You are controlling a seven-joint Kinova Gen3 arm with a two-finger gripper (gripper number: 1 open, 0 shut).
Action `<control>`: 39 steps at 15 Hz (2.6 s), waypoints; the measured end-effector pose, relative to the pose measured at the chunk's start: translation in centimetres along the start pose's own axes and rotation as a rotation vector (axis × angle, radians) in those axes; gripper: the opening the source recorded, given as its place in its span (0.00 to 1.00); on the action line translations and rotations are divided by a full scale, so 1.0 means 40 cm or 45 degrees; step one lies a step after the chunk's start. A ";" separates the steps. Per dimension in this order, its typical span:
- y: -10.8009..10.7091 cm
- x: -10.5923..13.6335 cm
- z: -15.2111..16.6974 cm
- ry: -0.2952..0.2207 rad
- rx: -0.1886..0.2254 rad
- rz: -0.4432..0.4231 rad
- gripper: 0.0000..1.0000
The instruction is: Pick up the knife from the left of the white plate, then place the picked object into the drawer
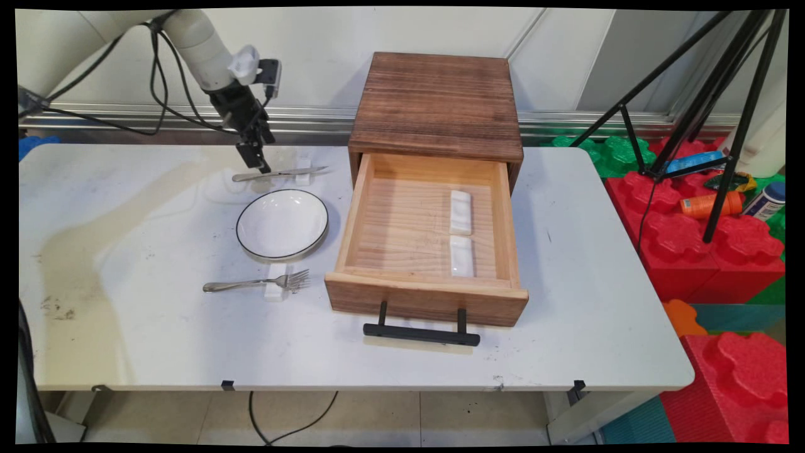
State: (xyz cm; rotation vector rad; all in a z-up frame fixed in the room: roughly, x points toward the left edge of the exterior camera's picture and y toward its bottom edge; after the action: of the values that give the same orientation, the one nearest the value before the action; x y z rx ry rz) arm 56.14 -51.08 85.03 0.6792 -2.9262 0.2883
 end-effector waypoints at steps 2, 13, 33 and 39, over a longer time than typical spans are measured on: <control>-0.007 0.012 0.022 0.003 -0.009 0.004 1.00; -0.028 0.052 0.116 0.014 -0.056 0.003 1.00; -0.001 0.023 0.074 0.004 -0.066 -0.041 0.00; 0.032 0.009 -0.052 0.020 0.041 -0.123 0.00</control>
State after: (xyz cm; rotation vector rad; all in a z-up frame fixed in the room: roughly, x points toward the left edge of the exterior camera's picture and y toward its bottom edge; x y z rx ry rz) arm 55.39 -49.67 86.90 0.8164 -2.8685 0.3300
